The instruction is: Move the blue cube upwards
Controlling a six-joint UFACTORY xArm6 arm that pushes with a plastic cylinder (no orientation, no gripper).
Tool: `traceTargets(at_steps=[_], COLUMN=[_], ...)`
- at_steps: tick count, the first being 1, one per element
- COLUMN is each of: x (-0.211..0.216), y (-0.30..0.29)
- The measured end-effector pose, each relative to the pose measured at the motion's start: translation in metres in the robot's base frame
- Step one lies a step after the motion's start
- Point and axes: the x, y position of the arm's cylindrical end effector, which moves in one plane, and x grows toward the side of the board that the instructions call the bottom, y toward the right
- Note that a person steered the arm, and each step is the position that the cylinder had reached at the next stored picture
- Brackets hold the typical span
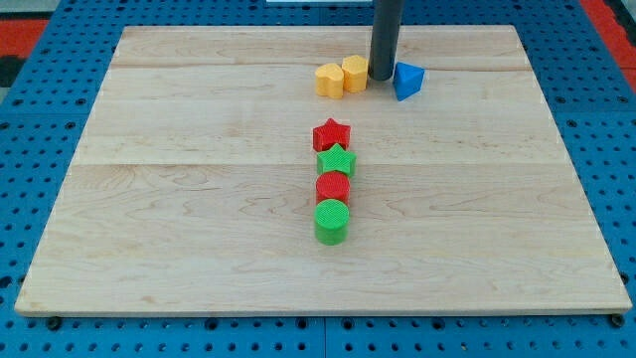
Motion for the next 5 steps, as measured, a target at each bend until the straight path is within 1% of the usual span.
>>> traceTargets(at_steps=[2,4,5], x=[-0.027,-0.030,-0.031], y=[-0.001,-0.028,-0.030])
